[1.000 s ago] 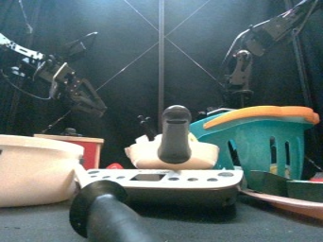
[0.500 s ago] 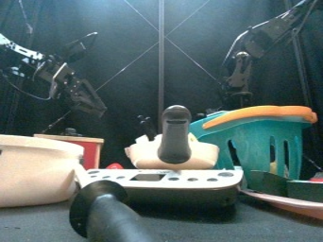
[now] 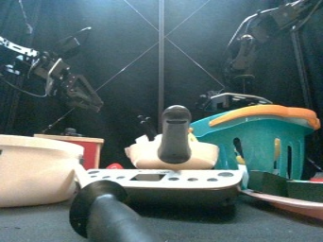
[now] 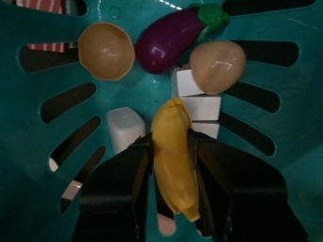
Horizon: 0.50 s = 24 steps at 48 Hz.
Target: Grab banana
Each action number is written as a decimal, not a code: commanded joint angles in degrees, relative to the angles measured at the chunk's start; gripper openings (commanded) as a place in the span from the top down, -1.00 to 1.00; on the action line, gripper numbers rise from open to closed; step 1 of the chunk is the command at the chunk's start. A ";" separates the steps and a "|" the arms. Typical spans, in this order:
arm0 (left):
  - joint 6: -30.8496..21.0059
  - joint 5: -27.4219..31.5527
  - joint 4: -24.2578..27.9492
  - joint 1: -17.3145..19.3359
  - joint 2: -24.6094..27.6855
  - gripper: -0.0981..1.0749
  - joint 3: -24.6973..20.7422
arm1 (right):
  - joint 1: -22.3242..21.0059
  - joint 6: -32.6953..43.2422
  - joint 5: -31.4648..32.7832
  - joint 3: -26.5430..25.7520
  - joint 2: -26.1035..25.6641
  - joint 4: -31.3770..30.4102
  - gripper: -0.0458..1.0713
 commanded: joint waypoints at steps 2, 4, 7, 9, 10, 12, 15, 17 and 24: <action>0.00 -0.18 0.09 0.09 0.00 -0.64 -0.62 | 0.00 -0.09 -0.26 -1.14 -3.96 -0.62 -0.29; 0.00 -0.18 0.09 0.09 0.00 -0.64 -0.53 | 0.18 -0.09 -0.26 -0.97 -4.92 -0.79 -0.29; 0.00 -0.18 0.09 0.09 0.00 -0.64 -0.62 | 0.26 -0.09 -0.62 -0.70 -5.80 -1.05 -0.29; 0.00 -0.18 0.09 0.09 0.00 -0.65 -0.62 | 0.26 -0.18 -1.05 -0.44 -6.15 -1.23 -0.28; 0.00 -0.18 0.09 0.09 0.00 -0.64 -0.53 | 0.26 -0.18 -1.49 -0.26 -6.33 -1.32 -0.28; 0.00 -0.18 0.09 0.18 -0.09 -0.64 -0.62 | 0.26 -0.18 -2.29 0.00 -6.59 -1.58 -0.28; 0.00 -0.09 0.09 0.09 0.00 -0.64 -0.53 | 0.35 -0.18 -4.04 0.62 -6.86 -2.02 -0.28; 0.00 0.00 0.09 0.09 0.00 -0.64 -0.44 | 0.44 -0.26 -5.01 1.05 -7.03 -2.20 -0.28; -0.09 0.88 0.00 0.09 0.00 -0.64 -0.44 | 2.29 -0.70 -6.86 2.37 -10.20 -2.11 -0.28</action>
